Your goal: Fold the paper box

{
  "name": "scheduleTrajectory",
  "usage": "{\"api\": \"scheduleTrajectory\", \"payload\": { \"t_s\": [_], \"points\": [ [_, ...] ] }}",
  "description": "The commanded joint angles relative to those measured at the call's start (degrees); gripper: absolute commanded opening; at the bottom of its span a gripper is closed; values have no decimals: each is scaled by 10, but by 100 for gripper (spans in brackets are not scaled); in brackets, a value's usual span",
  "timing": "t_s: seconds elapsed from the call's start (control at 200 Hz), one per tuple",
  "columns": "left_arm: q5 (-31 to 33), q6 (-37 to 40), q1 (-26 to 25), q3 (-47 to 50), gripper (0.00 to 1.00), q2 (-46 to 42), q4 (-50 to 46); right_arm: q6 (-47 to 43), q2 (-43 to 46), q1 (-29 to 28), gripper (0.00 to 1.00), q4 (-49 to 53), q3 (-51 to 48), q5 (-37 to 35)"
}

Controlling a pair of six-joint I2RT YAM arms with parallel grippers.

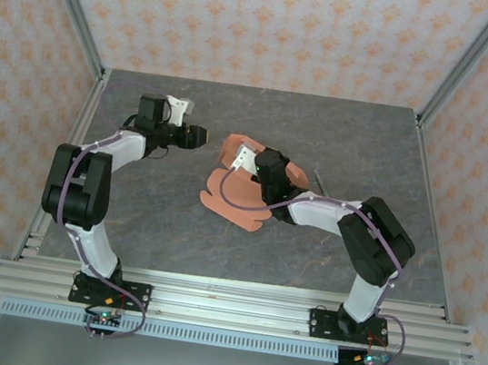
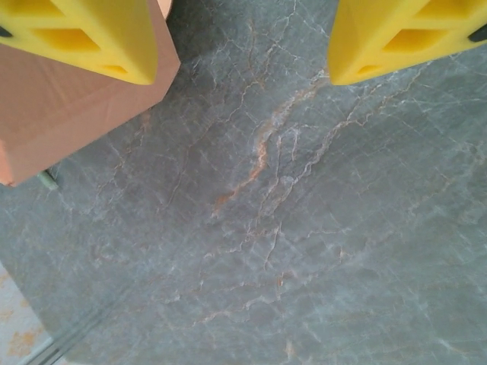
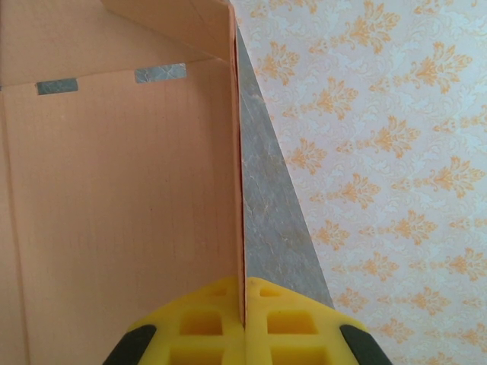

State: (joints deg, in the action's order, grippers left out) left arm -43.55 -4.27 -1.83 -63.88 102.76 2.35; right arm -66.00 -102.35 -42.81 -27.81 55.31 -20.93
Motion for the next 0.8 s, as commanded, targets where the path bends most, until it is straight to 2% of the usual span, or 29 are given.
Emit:
{"api": "scheduleTrajectory", "payload": {
  "t_s": [0.0,0.18,0.38,0.796],
  "points": [
    [-4,34,-27,-42,62,18,-76,11,20,2,0,0,17,2],
    [-71,75,-45,-78,62,45,-130,10,21,2,0,6,21,3],
    [-111,136,-62,-91,62,43,-183,6,16,2,0,10,31,5],
    [-129,166,-81,-139,60,77,-219,-9,15,2,0,34,38,30]
  ]
}}
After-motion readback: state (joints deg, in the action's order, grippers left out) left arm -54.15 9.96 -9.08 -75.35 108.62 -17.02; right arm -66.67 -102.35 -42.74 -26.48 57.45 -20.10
